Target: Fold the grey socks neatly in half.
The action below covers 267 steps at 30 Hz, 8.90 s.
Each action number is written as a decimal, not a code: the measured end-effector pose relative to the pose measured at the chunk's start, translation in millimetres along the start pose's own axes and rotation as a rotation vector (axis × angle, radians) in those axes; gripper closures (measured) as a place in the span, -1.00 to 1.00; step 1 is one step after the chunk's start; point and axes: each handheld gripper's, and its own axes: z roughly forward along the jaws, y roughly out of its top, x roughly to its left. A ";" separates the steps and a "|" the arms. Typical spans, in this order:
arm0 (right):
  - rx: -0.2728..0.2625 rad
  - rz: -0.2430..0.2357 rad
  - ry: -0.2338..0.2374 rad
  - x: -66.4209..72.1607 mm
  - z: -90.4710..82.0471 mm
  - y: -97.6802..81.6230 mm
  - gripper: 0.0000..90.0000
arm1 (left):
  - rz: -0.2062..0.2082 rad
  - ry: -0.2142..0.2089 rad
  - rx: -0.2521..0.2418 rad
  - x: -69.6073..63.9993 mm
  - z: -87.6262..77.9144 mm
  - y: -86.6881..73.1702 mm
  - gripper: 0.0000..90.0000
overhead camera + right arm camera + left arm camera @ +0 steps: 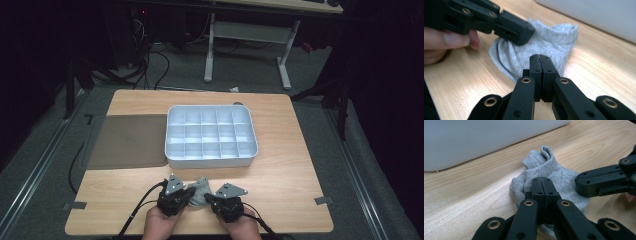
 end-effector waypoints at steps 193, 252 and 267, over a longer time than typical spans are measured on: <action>-0.064 0.002 -0.027 -1.0 -6.0 -5.8 1.00 | 0.023 -0.056 -0.042 -18.7 21.9 23.2 1.00; 0.043 0.256 0.074 -25.3 10.3 8.0 0.08 | -0.021 0.019 -0.119 0.3 7.5 12.9 0.95; 0.051 0.233 0.139 -19.2 16.6 8.6 0.28 | -0.036 0.015 -0.059 12.0 5.6 6.0 0.95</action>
